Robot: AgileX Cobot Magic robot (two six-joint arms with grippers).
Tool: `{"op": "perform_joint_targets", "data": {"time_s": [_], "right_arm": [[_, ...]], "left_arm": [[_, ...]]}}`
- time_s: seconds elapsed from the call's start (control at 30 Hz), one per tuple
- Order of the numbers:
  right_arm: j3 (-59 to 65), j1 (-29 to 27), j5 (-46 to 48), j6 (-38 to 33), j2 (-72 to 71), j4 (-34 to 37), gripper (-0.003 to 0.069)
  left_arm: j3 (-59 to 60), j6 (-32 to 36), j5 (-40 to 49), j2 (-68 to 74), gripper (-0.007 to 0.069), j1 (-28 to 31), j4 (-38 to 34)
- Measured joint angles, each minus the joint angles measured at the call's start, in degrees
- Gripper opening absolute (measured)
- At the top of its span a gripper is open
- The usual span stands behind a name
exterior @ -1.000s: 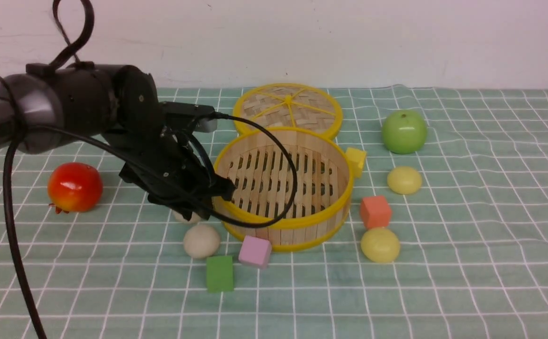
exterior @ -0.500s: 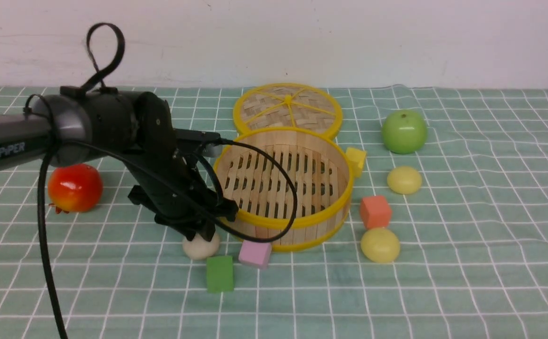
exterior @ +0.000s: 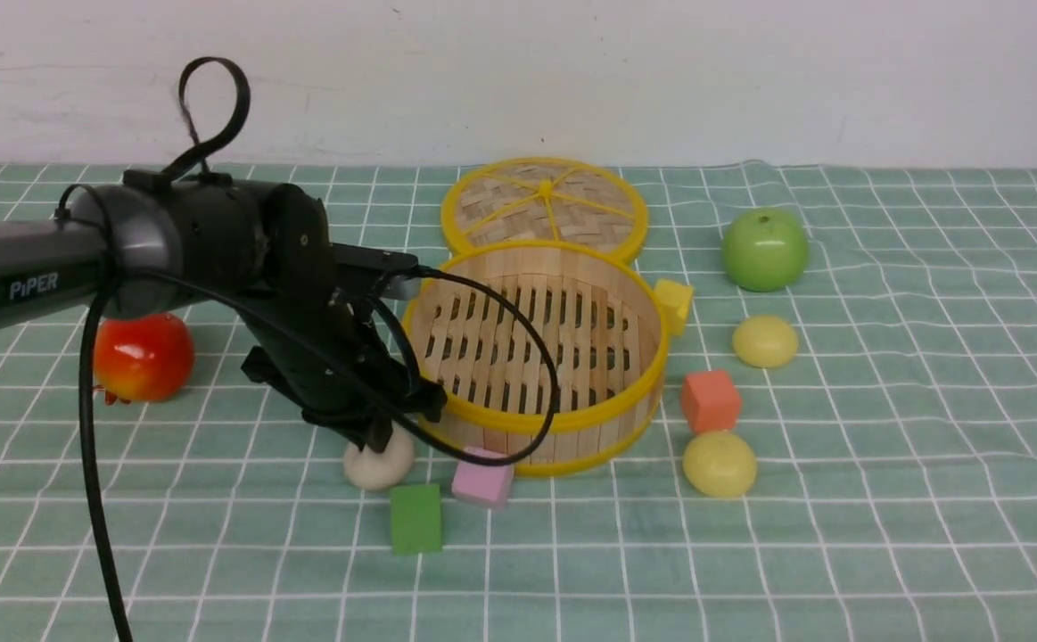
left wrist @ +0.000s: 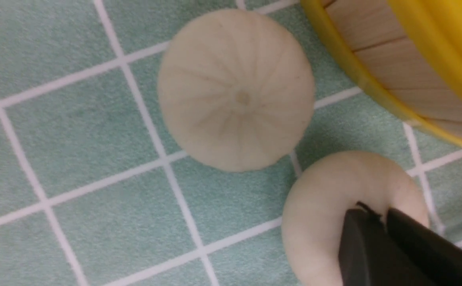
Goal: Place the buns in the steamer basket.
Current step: Use the left arm to grab a steamed stuffed bun, then use the left arm to put the steamed stuffed bun into the steamer
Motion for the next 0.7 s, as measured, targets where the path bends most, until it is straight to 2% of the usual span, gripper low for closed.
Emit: {"op": "perform_joint_targets", "data": {"time_s": [0.27,0.4,0.47,0.5,0.53,0.57,0.63,0.7], "right_arm": [[0.00,0.00,0.00,0.00,0.00,0.00,0.0240],[0.00,0.00,0.00,0.00,0.00,0.00,0.0240],[0.00,0.00,0.00,0.00,0.00,0.00,0.0240],[0.00,0.00,0.00,0.00,0.00,0.00,0.0240],[0.00,0.00,0.00,0.00,0.00,0.00,0.0240],[0.00,0.00,0.00,0.00,0.00,0.00,0.0240],[0.00,0.00,0.00,0.00,0.00,0.00,0.0240],[0.00,0.00,0.00,0.00,0.00,0.00,0.0240]], "left_arm": [[0.05,0.07,4.17,-4.68,-0.0013,0.00,-0.17],[0.05,1.94,1.54,-12.50,-0.0013,0.00,-4.87],[0.05,7.80,-3.42,-14.61,-0.0013,0.00,-12.01],[0.05,7.80,-3.42,-14.61,-0.0013,0.00,-12.74],[0.00,13.54,-6.48,-14.54,-0.0013,0.00,-18.26],[0.00,15.14,-7.09,-14.33,-0.0013,0.00,-19.92],[0.00,26.28,-9.97,-11.42,-0.0013,-0.11,-30.72],[0.00,33.79,-11.52,-9.00,-0.0013,-0.16,-36.94]]}}
